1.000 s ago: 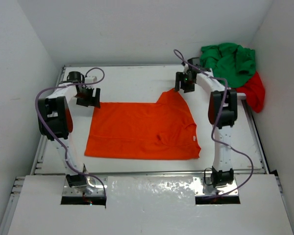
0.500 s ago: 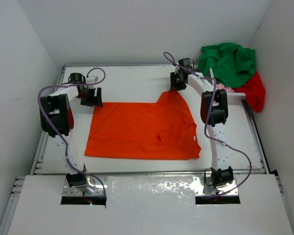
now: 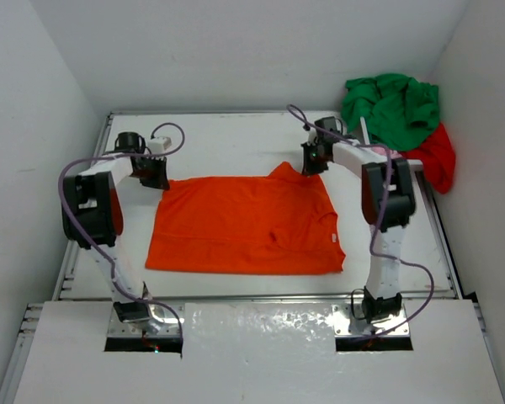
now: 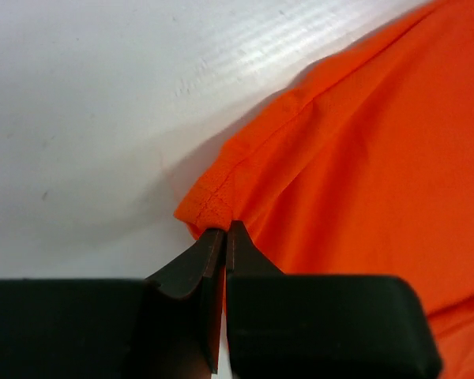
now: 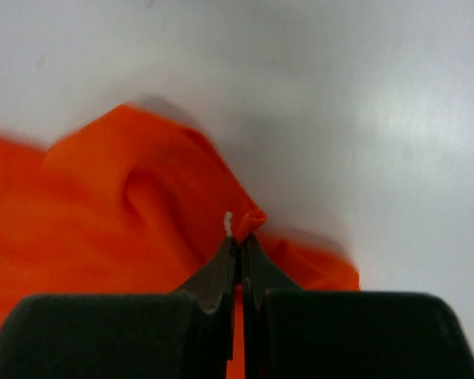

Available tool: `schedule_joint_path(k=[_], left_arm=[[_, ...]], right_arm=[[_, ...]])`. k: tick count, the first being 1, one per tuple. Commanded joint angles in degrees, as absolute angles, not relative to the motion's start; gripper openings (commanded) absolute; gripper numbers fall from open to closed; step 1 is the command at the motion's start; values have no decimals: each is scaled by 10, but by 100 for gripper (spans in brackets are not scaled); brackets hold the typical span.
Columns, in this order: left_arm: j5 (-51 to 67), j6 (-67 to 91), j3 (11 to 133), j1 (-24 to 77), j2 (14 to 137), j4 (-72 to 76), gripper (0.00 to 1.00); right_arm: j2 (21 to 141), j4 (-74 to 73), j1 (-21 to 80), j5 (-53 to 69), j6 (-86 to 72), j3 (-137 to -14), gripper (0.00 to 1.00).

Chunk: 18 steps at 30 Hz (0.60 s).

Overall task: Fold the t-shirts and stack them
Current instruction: Grap the side of the flattened tshirt furthest away from the robot with both arms, then fold the other side of the tshirt into a rectangle

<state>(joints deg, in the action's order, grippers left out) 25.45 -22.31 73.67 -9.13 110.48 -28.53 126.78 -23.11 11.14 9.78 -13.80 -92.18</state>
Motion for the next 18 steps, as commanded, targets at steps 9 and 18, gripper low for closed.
schedule_joint_path(k=[9,18], left_arm=[[204,-376,612,-95,886,-316,0],[199,-434,505,-95,818,-334,0]], right_arm=[[819,-93,119,66,-214,-477,0],[710,-49,129,81,-254,-313,0]])
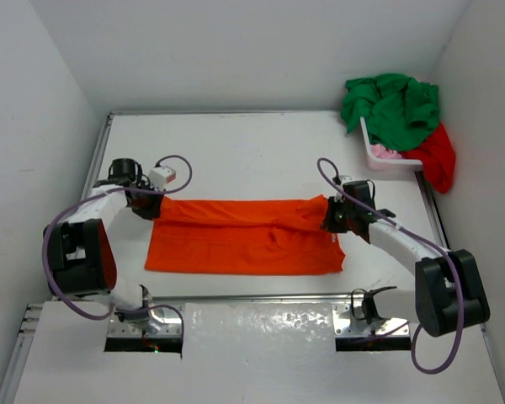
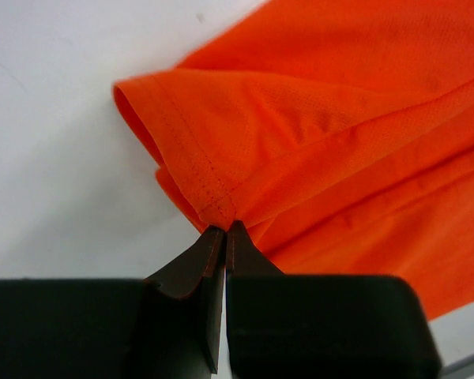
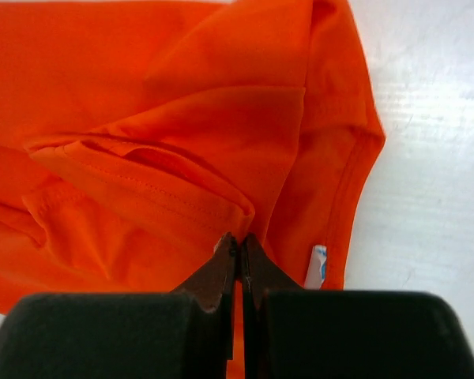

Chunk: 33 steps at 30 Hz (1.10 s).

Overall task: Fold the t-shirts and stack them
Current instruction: Fold the other side of the tshirt into a rectangle

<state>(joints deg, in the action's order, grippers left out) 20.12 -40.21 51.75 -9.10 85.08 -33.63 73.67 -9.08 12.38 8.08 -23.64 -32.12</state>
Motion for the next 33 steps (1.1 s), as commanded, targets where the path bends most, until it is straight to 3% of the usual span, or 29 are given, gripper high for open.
schedule_joint_path(k=[1,17,18,19,21,23,26,29,33], left_arm=[[199,-432,502,-94,810,-329,0],[185,-449,473,-95,777,-332,1],[183,-467,469,-95,779,-344,5],[182,-475,461,-95,780,-355,17],[177,-508,460,-95,782,-398,27],[149,-546,465,-95,781,-442,51],[135,-580,490,-105,772,-488,53],[207,-599,585,-119,766,-544,53],[270,-531,614,-108,774,-490,51]], right_arm=[[701,-54,129,77,-252,-310,0],[646,-84,130,92,-239,-277,0],[651,-80,132,98,-241,-266,0],[656,-71,132,104,-244,-262,0],[670,-67,134,115,-246,-251,0],[678,-61,134,116,-246,-244,0],[681,-60,134,115,-243,-244,0],[684,-69,134,112,-234,-250,0],[680,-70,134,111,-232,-248,0]])
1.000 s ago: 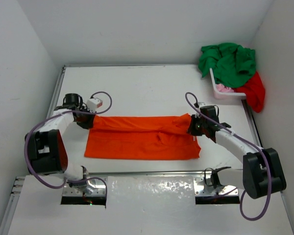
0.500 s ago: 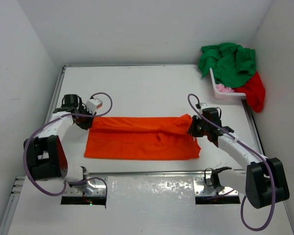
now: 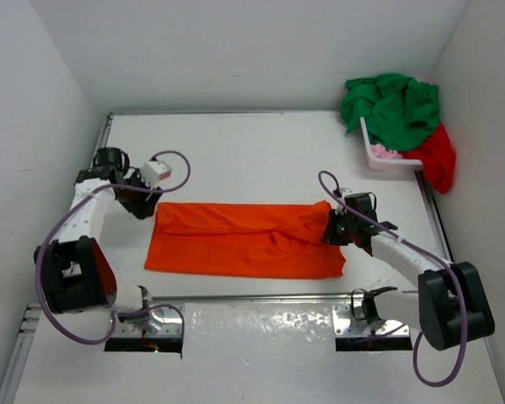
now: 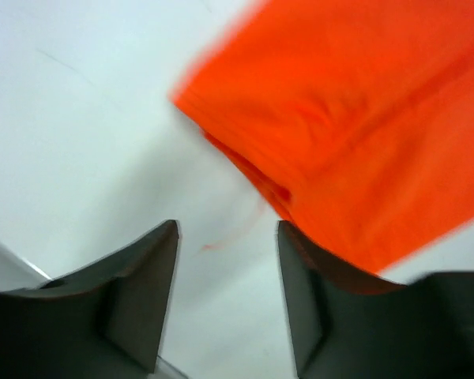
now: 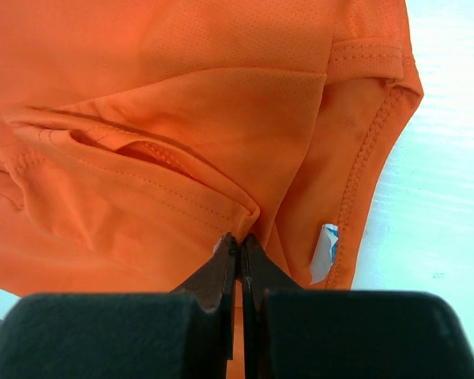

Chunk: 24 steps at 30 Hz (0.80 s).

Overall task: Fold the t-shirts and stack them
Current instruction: Fold the other side of the tshirt into a rectangle

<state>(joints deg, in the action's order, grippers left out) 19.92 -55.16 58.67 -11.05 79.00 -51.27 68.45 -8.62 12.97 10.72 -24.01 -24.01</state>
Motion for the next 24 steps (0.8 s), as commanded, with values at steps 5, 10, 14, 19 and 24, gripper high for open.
schedule_joint_path(k=[5,10,14,19,24], left_arm=[[186,-410,619,-69,860,-458,44],[225,-396,596,-73,873,-479,53],[137,-367,533,-44,864,-400,48],[137,-358,526,-46,865,-408,6],[120,-380,524,-47,824,-427,0]], right_arm=[[674,-82,134,101,-228,-254,0],[668,-79,134,94,-226,-250,0],[676,-79,134,98,-225,-250,0],[673,-81,134,97,-224,-250,0],[672,-86,134,95,-222,-251,0]])
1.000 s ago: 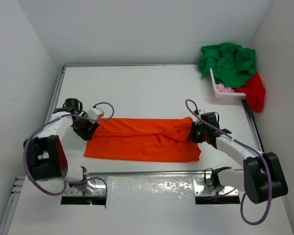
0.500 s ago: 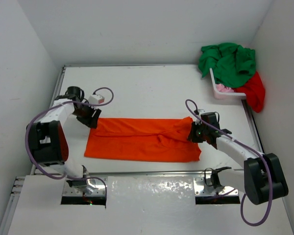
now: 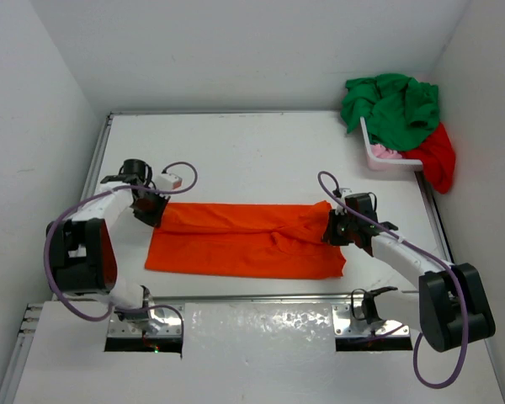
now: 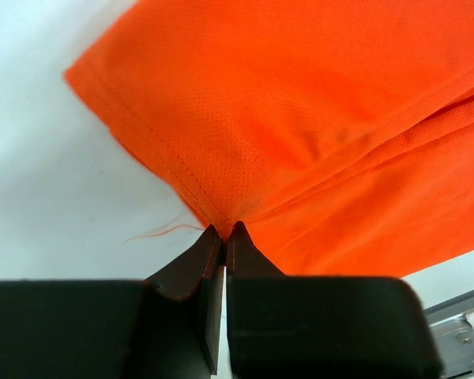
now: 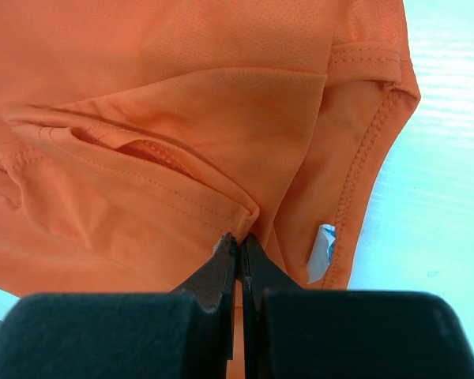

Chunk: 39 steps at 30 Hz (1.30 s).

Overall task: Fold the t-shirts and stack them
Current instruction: Fold the other side of the tshirt into a rectangle

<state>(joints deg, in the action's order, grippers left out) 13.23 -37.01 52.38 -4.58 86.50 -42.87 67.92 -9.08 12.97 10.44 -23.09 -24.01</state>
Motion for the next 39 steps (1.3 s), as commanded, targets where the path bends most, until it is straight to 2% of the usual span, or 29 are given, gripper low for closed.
schedule_joint_path(k=[1,8,9,10,11,12,14,16,19,20,21,22,23,24,25,27,29,31,34,35,36,39], left_arm=[[115,-393,521,-47,817,-438,0],[110,-441,490,-47,825,-469,0],[107,-445,484,-48,836,-468,3],[99,-445,483,-48,844,-468,16],[94,-446,483,-48,859,-472,21],[84,-446,487,-48,867,-475,37],[75,-446,510,-48,880,-491,51],[69,-442,539,-47,877,-500,57],[100,-404,684,-47,855,-522,60],[121,-395,716,-45,850,-524,60],[180,-385,747,-40,846,-523,64],[208,-375,771,-13,842,-518,66],[228,-363,800,16,836,-503,67],[235,-361,809,81,836,-497,69],[232,-362,823,108,841,-490,69],[251,-358,825,137,850,-483,69],[240,-340,808,136,864,-466,69],[185,-336,786,136,874,-456,67],[128,-330,717,135,885,-438,65],[117,-323,703,134,883,-431,64],[92,-322,687,133,881,-424,64],[49,-316,635,126,867,-396,64]], right_arm=[[669,-88,134,94,-220,-251,0],[645,-110,134,97,-209,-244,0],[645,-108,134,100,-209,-242,0],[646,-101,134,103,-213,-238,0],[649,-98,134,108,-214,-231,0],[650,-89,134,111,-219,-229,0],[652,-83,134,115,-221,-227,0],[654,-78,134,119,-220,-229,0],[660,-82,134,119,-211,-233,0],[664,-83,134,120,-210,-233,0],[666,-83,134,120,-209,-231,0],[670,-81,134,131,-210,-228,2],[672,-78,134,143,-212,-227,12],[673,-81,133,161,-206,-228,28],[672,-95,133,188,-196,-245,49],[656,-158,132,185,-163,-273,54],[599,-190,132,167,-146,-311,55],[563,-210,132,160,-120,-346,52],[555,-193,148,165,-122,-371,30],[569,-184,158,168,-126,-374,25],[609,-165,172,162,-130,-377,13],[712,-125,210,150,-141,-405,0]])
